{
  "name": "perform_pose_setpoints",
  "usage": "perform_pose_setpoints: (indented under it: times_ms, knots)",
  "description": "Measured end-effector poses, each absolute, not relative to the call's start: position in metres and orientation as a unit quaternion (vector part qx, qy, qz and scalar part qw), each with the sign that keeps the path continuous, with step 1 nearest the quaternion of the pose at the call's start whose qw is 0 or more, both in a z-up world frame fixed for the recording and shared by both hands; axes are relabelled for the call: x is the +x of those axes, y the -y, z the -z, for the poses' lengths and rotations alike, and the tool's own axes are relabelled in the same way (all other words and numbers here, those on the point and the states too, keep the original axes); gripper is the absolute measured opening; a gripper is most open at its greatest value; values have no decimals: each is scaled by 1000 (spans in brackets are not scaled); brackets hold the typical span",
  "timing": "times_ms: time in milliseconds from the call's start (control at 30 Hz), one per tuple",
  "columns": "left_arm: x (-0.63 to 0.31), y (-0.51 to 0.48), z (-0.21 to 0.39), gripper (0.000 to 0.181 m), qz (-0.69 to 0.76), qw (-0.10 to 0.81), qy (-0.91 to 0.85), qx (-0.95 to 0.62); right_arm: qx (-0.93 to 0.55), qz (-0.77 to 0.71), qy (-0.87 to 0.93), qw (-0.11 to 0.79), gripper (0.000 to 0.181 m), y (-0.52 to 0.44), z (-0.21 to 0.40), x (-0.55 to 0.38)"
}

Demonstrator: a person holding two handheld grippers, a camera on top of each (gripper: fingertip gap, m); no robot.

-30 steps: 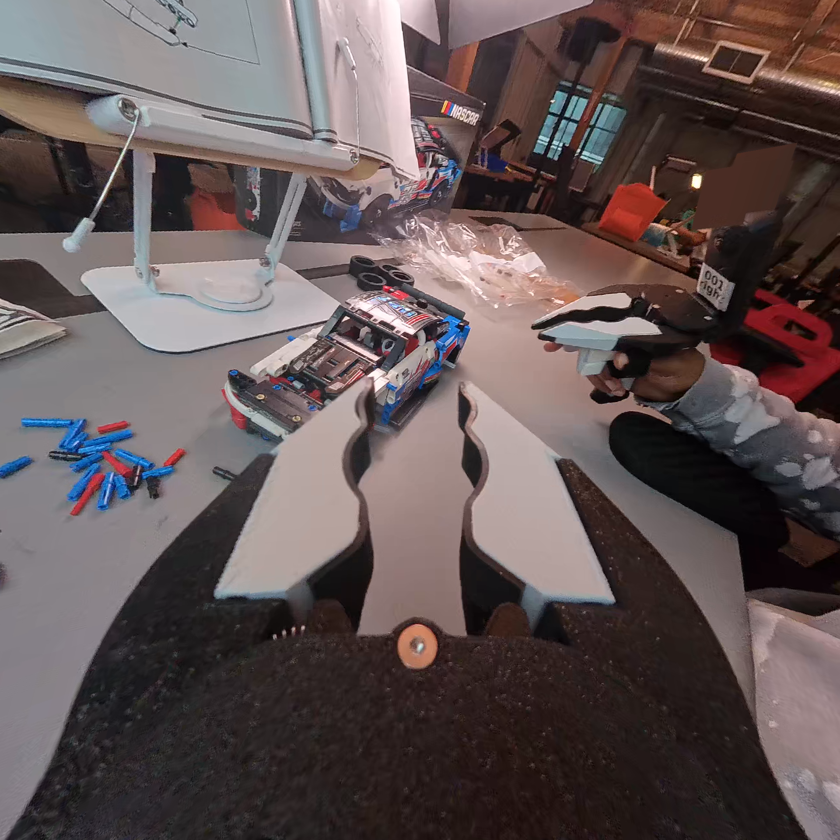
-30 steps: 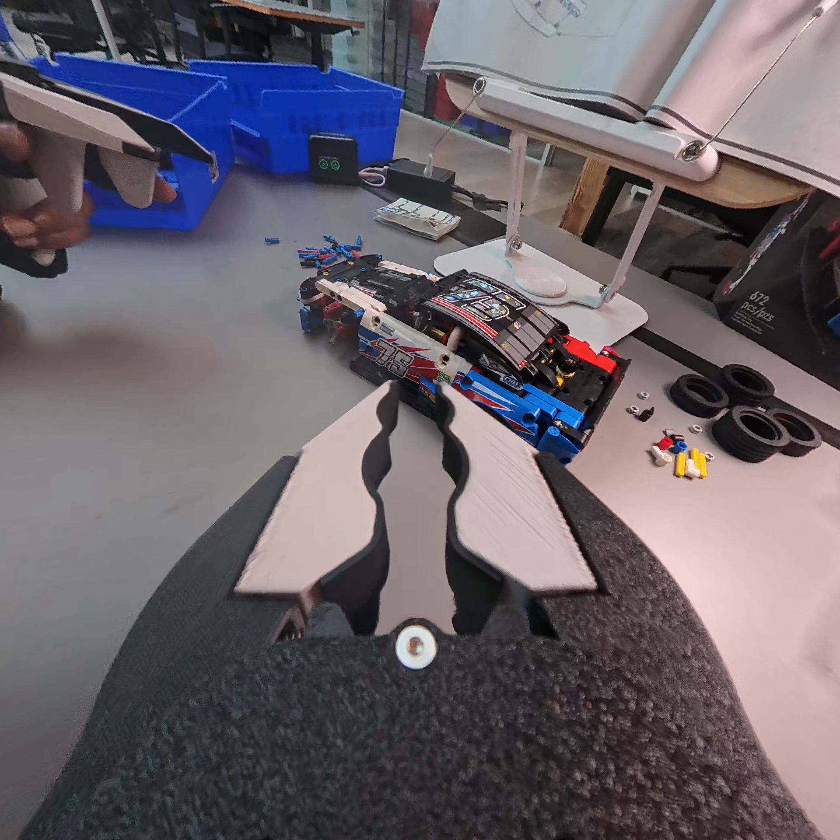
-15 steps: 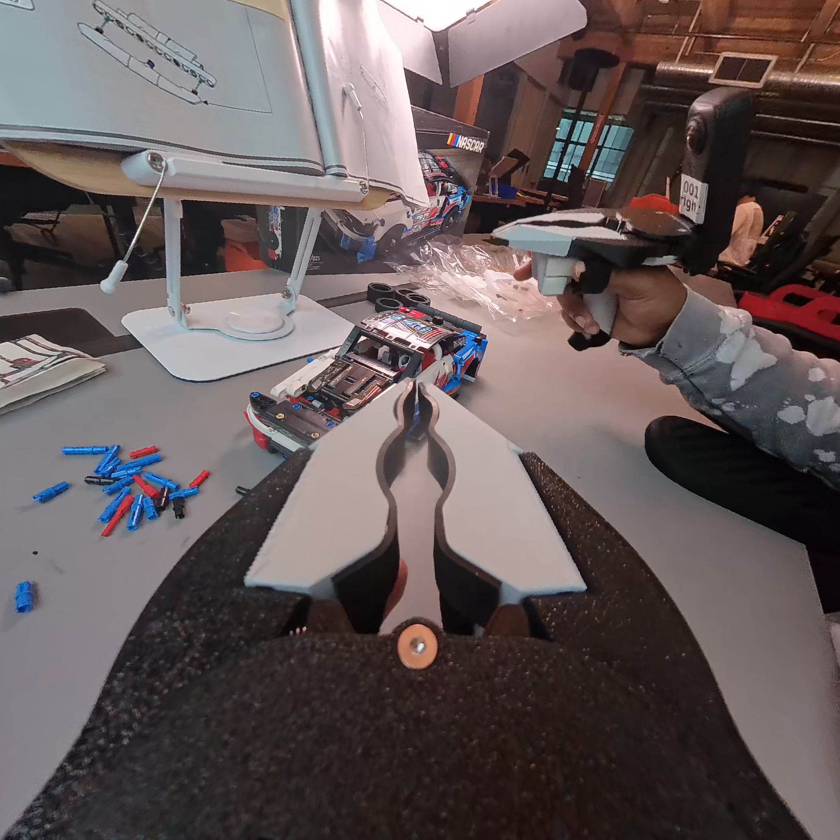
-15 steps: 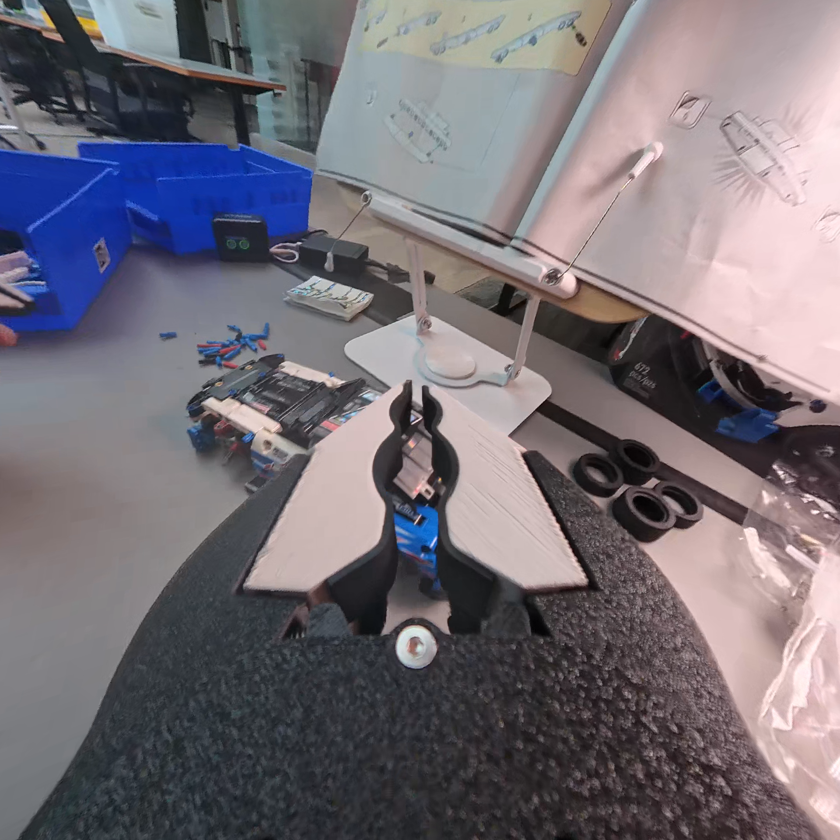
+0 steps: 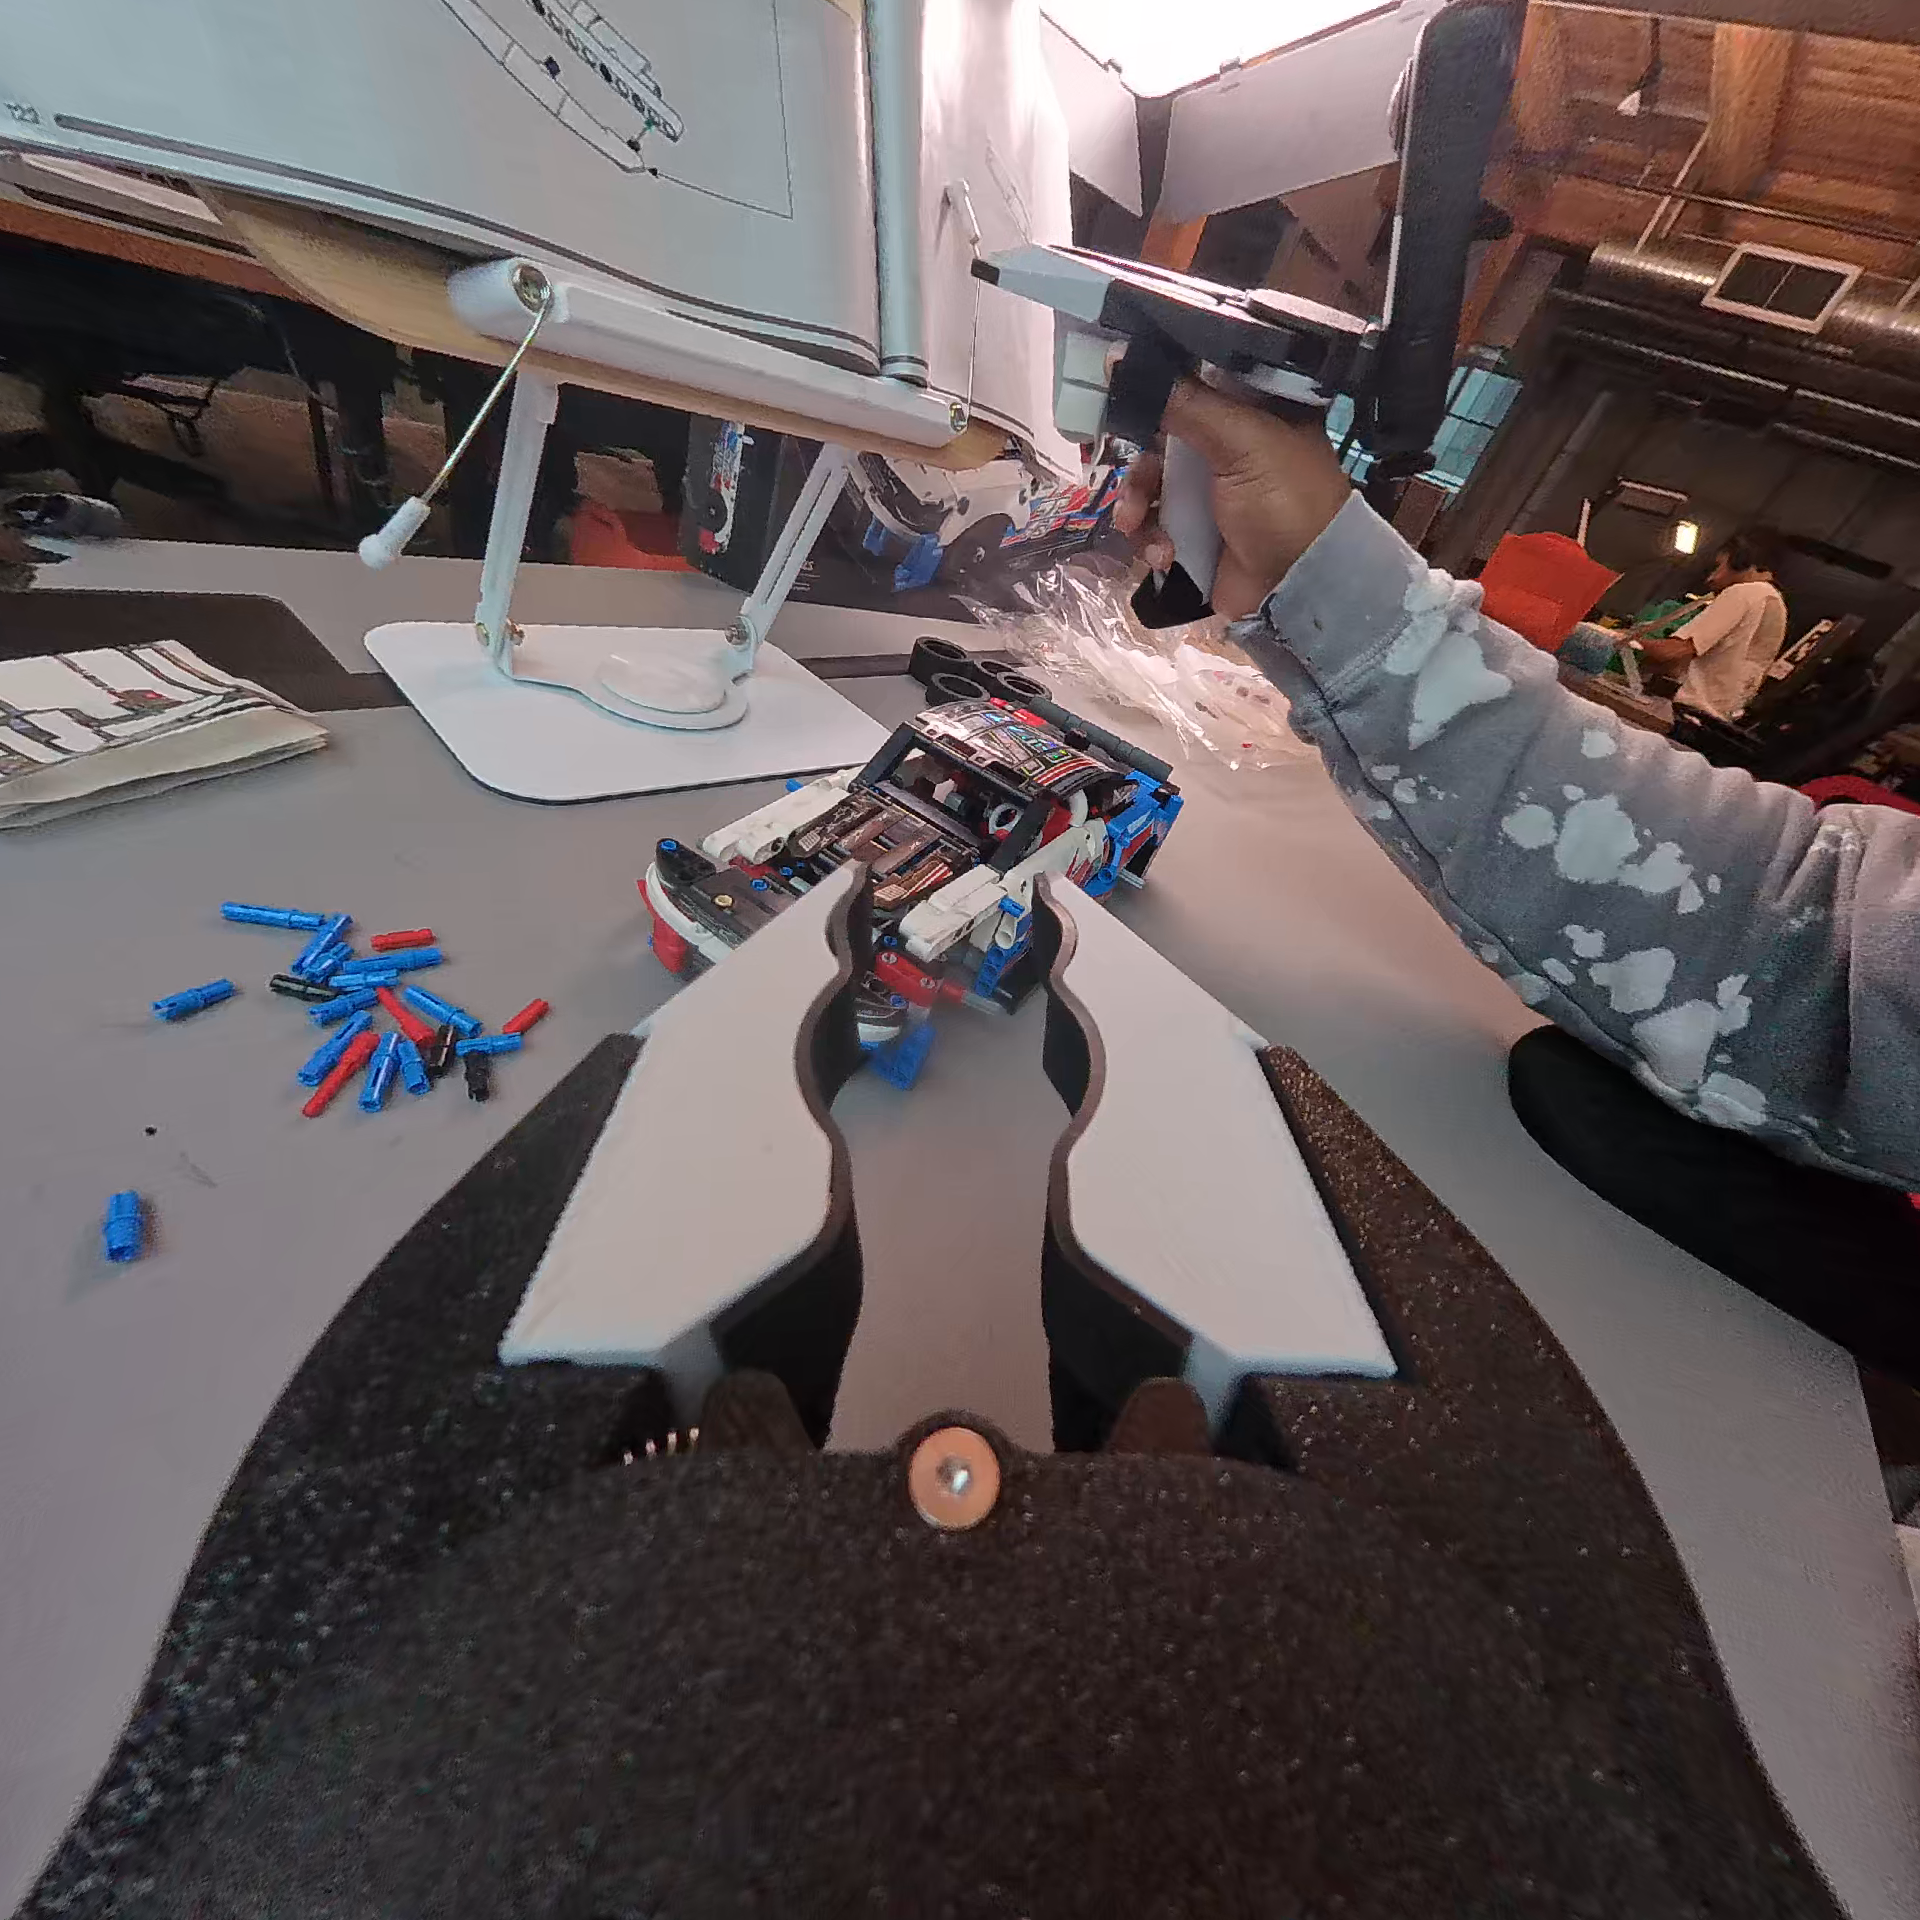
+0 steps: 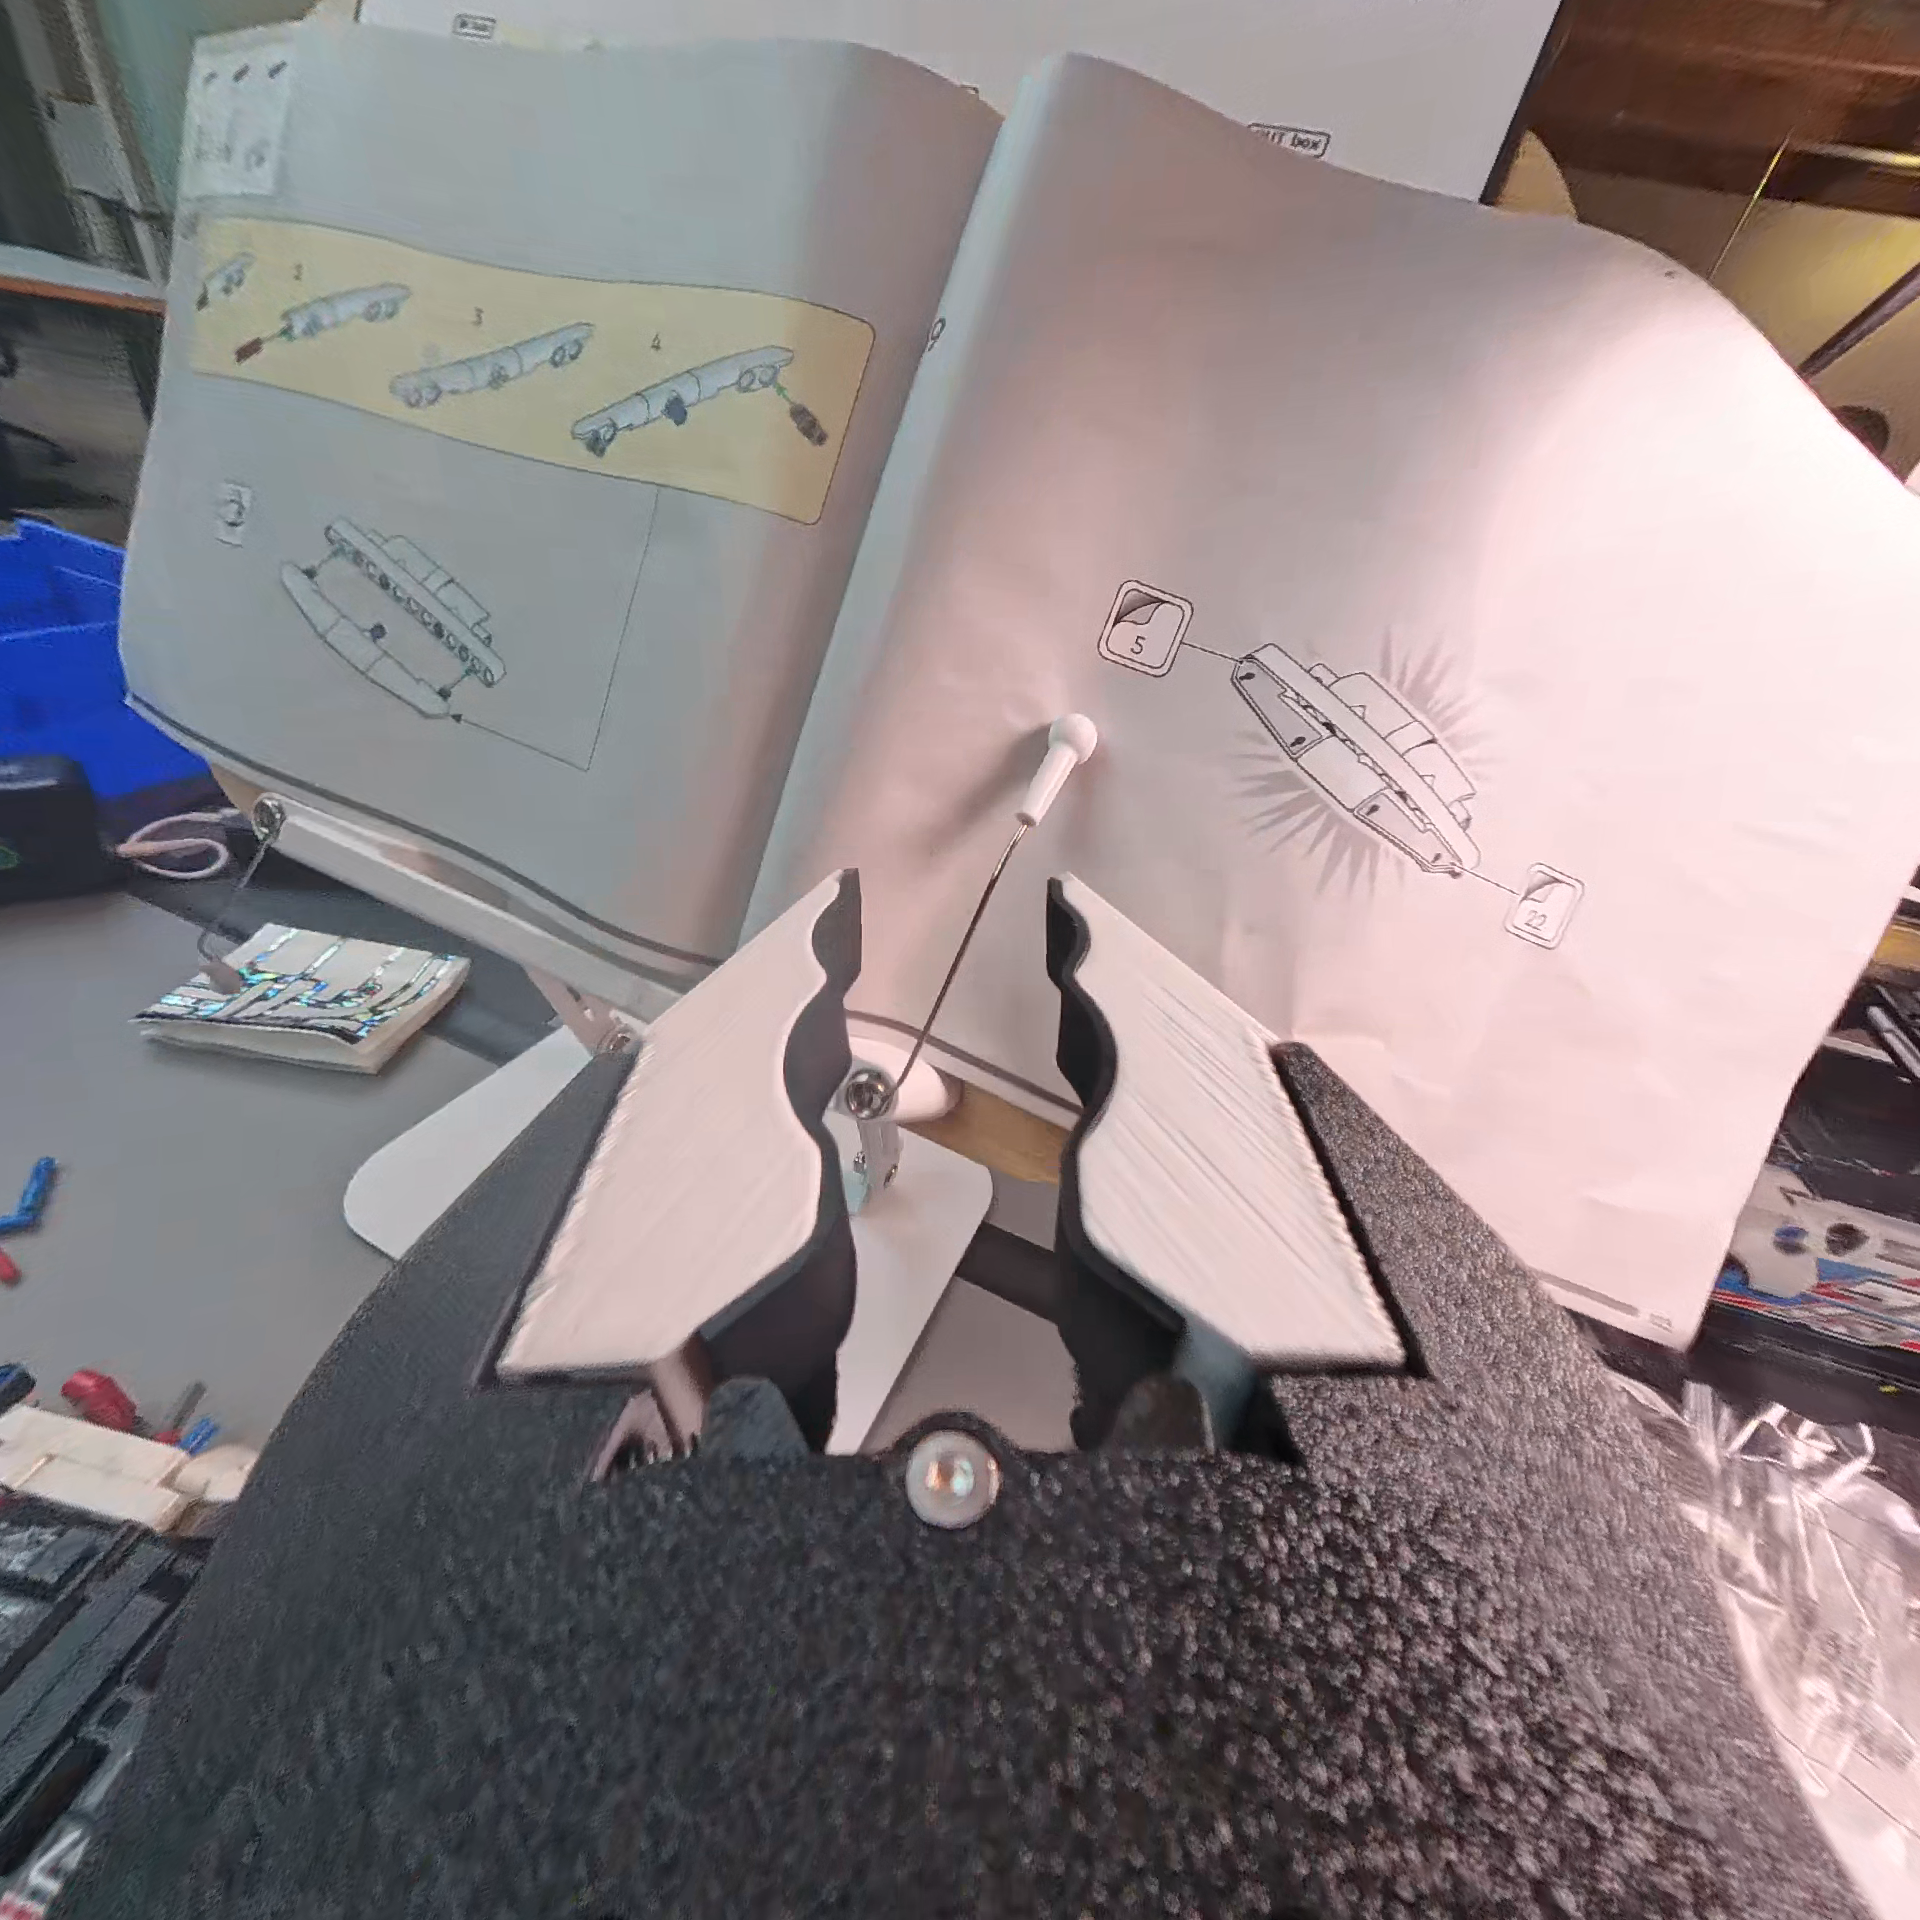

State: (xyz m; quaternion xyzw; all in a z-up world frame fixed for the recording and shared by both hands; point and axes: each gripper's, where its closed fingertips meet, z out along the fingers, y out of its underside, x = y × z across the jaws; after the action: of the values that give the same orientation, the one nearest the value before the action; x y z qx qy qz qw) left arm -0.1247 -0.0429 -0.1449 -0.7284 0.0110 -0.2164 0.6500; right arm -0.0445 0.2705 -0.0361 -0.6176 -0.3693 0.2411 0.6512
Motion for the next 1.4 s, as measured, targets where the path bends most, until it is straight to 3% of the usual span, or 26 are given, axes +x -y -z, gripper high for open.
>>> perform_pose_setpoints:
  times_ms: [100,233,500,633,800,900,1000,1200,1400]
  knots:
    - [-125,40,149,27,212,646,-12,-733,-622,-237,371,647,28,-279,38,-57]
    - [-115,33,153,26,193,640,-37,-743,-623,-214,357,663,2,-289,37,-51]
    - [-124,-25,135,30,172,637,-46,-750,-644,-216,340,650,3,-296,43,-34]
    - [-162,-71,127,34,224,629,65,-741,-663,-225,316,640,4,-297,48,-25]
    - [-217,-121,146,63,277,598,211,-722,-655,-255,310,641,6,-296,53,-20]
    - [-235,-138,149,76,326,597,263,-683,-662,-263,321,624,26,-293,56,-16]
    - [-238,-149,149,80,379,589,280,-657,-654,-242,312,645,28,-289,47,-1]
    - [-248,-157,150,52,468,576,329,-584,-530,-188,482,671,27,-213,37,-47]
    - [-260,-153,150,28,438,588,325,-597,-470,-129,574,658,28,-172,55,-86]
